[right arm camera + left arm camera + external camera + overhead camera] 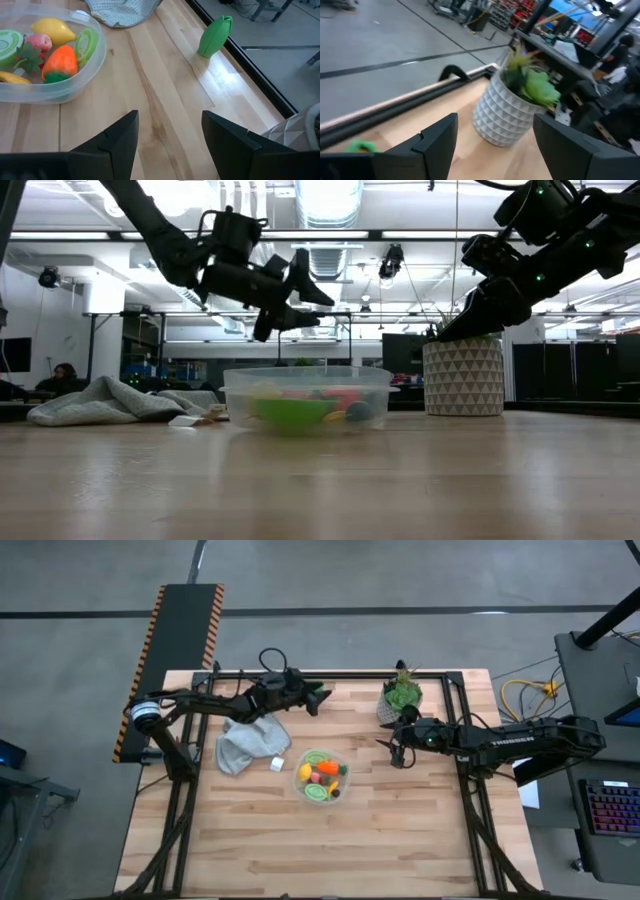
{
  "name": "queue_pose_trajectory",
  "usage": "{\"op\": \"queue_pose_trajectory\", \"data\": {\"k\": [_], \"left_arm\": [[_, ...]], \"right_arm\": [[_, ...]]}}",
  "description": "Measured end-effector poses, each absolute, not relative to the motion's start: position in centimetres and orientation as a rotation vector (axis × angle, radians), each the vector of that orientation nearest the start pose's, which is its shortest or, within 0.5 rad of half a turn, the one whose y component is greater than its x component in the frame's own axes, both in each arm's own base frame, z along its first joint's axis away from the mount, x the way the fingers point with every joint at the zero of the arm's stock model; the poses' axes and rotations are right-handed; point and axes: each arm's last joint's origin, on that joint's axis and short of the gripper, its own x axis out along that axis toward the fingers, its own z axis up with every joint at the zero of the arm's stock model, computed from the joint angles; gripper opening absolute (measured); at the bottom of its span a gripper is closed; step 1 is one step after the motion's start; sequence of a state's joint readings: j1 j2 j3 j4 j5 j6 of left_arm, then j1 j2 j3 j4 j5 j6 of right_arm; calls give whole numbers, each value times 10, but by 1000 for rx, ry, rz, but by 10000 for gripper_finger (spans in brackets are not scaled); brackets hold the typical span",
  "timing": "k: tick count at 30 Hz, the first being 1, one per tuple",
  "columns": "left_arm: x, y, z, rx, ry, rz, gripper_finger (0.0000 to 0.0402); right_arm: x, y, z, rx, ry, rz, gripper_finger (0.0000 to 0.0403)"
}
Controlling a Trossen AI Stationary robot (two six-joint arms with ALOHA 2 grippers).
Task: Pick and placing Produce into tupperware
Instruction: Put the green corn into the transparent bin
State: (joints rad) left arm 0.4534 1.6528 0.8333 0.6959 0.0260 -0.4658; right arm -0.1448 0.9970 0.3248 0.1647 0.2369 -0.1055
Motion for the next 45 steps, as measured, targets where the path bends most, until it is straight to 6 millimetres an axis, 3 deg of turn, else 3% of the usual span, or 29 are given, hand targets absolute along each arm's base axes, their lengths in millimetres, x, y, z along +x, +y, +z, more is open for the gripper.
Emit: {"op": "queue_pose_trajectory", "data": {"k": [7,18,22,32,37,45], "left_arm": [[306,166,216,-529,54,410,252],[307,177,223,-506,105,373,371],[303,182,213,-405,266,465,376],[303,179,206,-254,360,654,377],[303,181,201,-249,372,692,377],[317,188,177,-259,433,698,377]], "right_arm": [[187,-34,173,-125,530,-346,210],[187,-34,173,-117,529,-348,210],[187,-34,173,-117,529,-348,210],[186,-34,173,-126,532,-345,210],[186,-34,173,-126,533,-345,210],[186,-34,173,-135,534,-343,210]]}}
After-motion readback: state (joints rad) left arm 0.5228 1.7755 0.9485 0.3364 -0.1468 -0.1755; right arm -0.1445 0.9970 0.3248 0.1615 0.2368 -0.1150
